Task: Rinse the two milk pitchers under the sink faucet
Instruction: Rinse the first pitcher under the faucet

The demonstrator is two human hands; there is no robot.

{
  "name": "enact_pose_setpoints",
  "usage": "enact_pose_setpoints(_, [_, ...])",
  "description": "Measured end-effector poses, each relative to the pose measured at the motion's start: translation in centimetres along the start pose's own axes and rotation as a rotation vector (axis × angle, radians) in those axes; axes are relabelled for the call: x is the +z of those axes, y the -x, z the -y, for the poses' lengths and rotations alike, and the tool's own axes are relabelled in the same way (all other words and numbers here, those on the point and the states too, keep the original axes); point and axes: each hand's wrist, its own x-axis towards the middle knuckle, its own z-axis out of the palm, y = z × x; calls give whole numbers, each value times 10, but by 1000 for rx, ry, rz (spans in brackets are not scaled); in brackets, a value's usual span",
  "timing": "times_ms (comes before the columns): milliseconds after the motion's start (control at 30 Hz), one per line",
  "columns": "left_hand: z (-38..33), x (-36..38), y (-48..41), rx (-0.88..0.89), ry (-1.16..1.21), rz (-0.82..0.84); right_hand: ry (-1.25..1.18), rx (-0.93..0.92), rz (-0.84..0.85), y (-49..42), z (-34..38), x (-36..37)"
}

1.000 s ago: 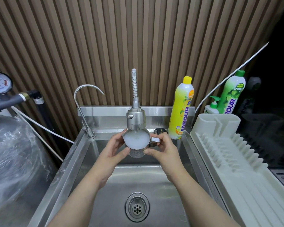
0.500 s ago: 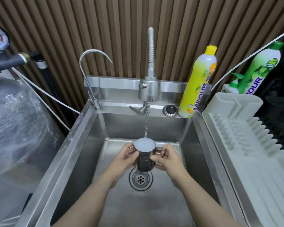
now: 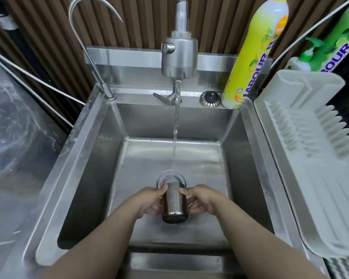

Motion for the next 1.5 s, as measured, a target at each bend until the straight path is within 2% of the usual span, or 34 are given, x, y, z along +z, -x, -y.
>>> enact_pose_setpoints(167, [-7, 3, -5, -69, 13, -70, -57, 36, -52, -1, 5, -2])
enact_pose_setpoints(300, [-14, 4, -3, -30, 100, -81, -76, 7, -62, 3, 16, -5])
enact_pose_setpoints(433, [-39, 3, 6, 199, 262, -124, -169, -197, -106, 7, 34, -8])
enact_pose_setpoints(567, [-82, -7, 38, 392, 260, -199, -200, -380, -142, 36, 68, -15])
enact_pose_setpoints(833, [-120, -21, 106, 759, 297, -196, -192, -729, -210, 106, 112, -18])
enact_pose_setpoints(1000, [-115, -29, 113, 890, 236, -137, -184, -837, -138, 109, 111, -19])
enact_pose_setpoints(1167, [-124, -48, 118, 1024, 58, -225, -405, -911, 30, 93, 107, -4])
enact_pose_setpoints(1333, [-141, -67, 123, 1027, -216, -414, -527, -865, 207, 76, 103, 10])
enact_pose_setpoints(1400, [-138, -64, 125, 981, -163, -445, -462, -802, 212, 78, 106, 8])
enact_pose_setpoints(1500, [-121, -54, 121, 822, 26, -449, -241, -690, 146, 88, 112, -6])
